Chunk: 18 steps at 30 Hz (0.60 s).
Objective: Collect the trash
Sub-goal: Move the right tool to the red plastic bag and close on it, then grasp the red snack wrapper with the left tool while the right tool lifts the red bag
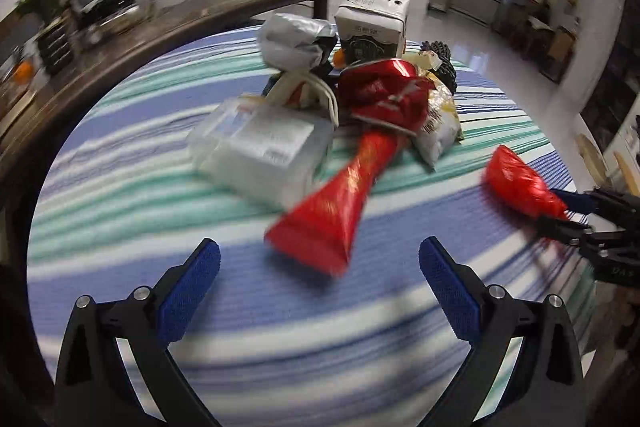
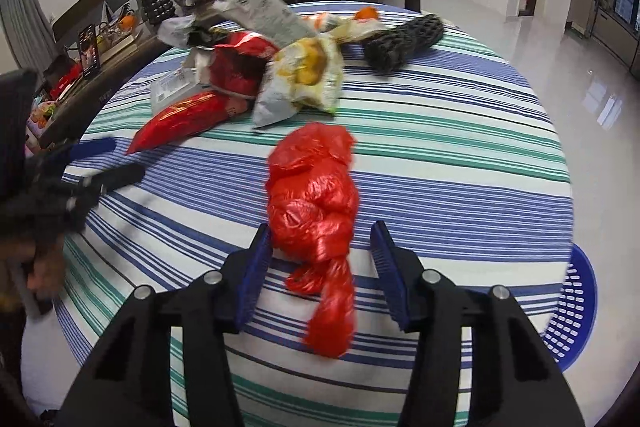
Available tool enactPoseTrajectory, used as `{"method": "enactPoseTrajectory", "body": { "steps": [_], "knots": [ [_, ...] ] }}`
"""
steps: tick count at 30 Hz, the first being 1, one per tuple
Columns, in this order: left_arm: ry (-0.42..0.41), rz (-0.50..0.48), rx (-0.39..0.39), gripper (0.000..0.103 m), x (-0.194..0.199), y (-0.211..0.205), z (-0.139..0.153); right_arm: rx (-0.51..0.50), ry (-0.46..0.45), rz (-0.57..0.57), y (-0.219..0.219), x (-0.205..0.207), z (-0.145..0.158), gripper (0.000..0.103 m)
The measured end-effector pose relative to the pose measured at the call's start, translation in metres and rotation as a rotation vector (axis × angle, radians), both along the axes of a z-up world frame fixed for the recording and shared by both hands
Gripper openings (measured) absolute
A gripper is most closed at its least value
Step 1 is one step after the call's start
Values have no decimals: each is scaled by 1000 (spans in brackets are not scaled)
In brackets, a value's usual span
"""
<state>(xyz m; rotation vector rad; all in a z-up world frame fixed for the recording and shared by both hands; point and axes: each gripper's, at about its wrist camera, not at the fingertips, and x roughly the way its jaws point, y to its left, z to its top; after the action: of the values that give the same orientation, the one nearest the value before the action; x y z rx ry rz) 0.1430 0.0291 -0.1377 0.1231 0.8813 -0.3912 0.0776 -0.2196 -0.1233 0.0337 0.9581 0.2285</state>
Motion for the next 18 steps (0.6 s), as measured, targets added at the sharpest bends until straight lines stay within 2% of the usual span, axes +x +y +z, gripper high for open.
{"method": "enactPoseTrajectory", "body": {
  "steps": [2,4,5,7,8,11,14,16,17,18],
  "knots": [
    [5,-56,-2,98,12,-4,-4,-5,9,1,-11,-1,1,50],
    [26,-96,-1,88,18,-10,-10,-7,18,1,-18,-3,0,50],
    [40,-118,-6,74,18,-13,-11,-6,21,0,-21,-3,0,50],
    [27,-151,5,61,14,-19,-10,-3,27,-3,-27,-5,-1,50],
    [34,-167,-3,44,11,-22,-9,1,29,-2,-30,-6,-1,50],
    [41,-178,2,44,-4,-28,-9,12,40,12,-35,-8,-2,50],
    [81,-203,-27,44,-31,-33,-11,20,62,58,-36,-10,0,50],
    [98,-209,-32,59,-42,-35,-10,29,81,107,-34,-10,3,53],
    [99,-205,-29,75,-45,-35,-8,28,82,124,-33,-10,6,64],
    [89,-198,-27,80,-48,-37,-5,22,81,134,-33,-9,9,69]
  ]
}}
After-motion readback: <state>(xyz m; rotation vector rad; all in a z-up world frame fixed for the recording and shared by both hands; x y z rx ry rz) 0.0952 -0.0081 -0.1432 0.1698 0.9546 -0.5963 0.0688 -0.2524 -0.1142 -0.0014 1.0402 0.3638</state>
